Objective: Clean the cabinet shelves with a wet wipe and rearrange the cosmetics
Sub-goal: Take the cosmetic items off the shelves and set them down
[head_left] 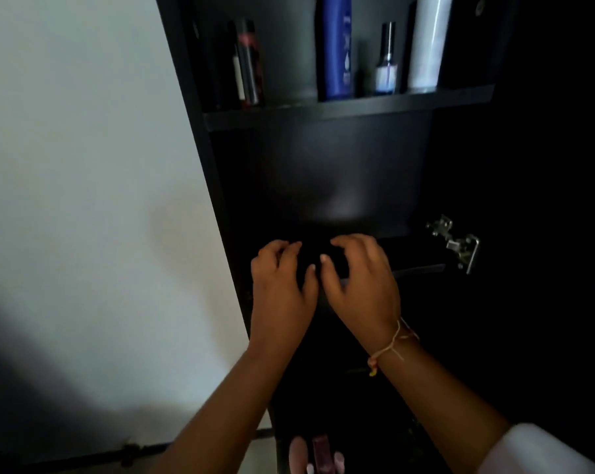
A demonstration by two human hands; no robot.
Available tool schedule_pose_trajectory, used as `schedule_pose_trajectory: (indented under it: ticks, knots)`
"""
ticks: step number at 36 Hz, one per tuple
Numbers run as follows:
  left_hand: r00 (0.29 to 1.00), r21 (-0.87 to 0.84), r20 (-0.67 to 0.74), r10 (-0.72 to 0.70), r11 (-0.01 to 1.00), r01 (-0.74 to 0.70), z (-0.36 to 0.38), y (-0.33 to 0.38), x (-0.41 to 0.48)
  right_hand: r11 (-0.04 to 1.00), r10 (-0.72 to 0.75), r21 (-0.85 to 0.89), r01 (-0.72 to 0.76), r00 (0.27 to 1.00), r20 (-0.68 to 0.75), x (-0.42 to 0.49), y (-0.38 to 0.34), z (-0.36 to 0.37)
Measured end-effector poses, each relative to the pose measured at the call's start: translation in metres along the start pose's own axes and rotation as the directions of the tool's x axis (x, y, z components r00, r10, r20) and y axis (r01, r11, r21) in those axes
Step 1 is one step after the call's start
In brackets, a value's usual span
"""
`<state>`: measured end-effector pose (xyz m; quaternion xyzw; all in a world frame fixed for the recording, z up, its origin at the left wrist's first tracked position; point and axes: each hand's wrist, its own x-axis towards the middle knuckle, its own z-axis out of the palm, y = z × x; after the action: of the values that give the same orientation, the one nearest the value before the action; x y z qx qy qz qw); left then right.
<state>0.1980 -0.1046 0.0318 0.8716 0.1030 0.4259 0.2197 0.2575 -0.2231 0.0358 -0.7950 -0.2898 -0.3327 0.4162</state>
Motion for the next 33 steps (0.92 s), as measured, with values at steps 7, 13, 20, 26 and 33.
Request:
schedule_pose_trajectory:
  ticks: [7, 13, 20, 26, 33]
  knots:
    - [0.96, 0.408, 0.249, -0.131, 0.913, 0.019, 0.008, -0.008, 0.047, 0.998, -0.026, -0.051, 0.024, 0.999, -0.03, 0.049, -0.009, -0.003]
    - [0.911, 0.364, 0.311, -0.271, 0.919, 0.149, 0.017, -0.014, 0.054, 0.997, -0.057, -0.06, 0.05, 0.991, -0.119, 0.073, -0.02, -0.012]
    - [0.929, 0.26, 0.274, -0.248, 0.949, 0.177, 0.018, -0.02, 0.051, 0.996, -0.08, -0.062, 0.07, 0.98, -0.182, 0.095, -0.031, -0.028]
    - [0.952, 0.042, 0.215, -0.219, 0.976, 0.215, 0.012, -0.013, 0.048, 0.996, -0.089, -0.014, 0.088, 0.964, -0.25, 0.113, -0.034, -0.042]
    - [0.985, -0.349, 0.033, -0.172, 0.921, 0.173, -0.014, 0.025, 0.065, 0.993, -0.113, -0.062, 0.098, 0.939, -0.326, 0.132, -0.035, -0.053]
